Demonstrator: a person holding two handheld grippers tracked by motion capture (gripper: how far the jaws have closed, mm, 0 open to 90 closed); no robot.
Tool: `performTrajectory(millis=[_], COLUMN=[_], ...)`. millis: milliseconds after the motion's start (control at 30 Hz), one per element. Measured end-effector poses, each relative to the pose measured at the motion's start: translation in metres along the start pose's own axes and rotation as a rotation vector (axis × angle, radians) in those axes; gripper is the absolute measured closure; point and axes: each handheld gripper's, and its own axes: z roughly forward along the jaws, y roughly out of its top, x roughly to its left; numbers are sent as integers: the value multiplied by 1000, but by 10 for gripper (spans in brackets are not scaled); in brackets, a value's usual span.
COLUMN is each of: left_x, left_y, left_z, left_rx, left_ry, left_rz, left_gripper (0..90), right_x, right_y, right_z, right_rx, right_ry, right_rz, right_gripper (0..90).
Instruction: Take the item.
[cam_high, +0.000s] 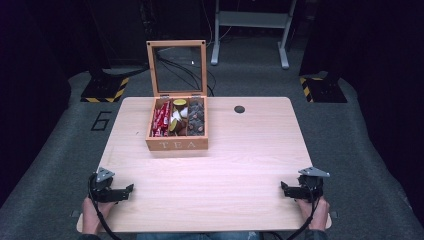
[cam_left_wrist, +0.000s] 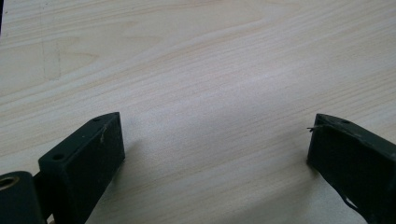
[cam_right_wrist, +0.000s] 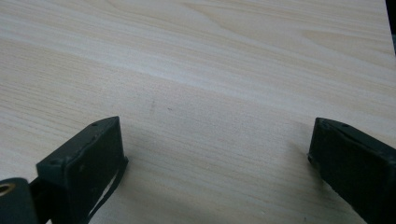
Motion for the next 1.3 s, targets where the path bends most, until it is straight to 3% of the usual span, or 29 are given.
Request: performTrajectory(millis=[700,900,1300], left_x=[1,-2,-9], left_y=[1,9,28], left_z=[0,-3,-13], left_rx=[11,-1,-29], left_ry=[-11,-58,-77], left_rz=[7,6,31], left_gripper=[31,35,43], right_x=[1,1,1], right_y=[0,0,0], right_z=[0,0,0], right_rx=[1,-2,-2], right_ry=[2,3,7], right_rz=[-10,-10,-11], right_gripper=[22,23,24])
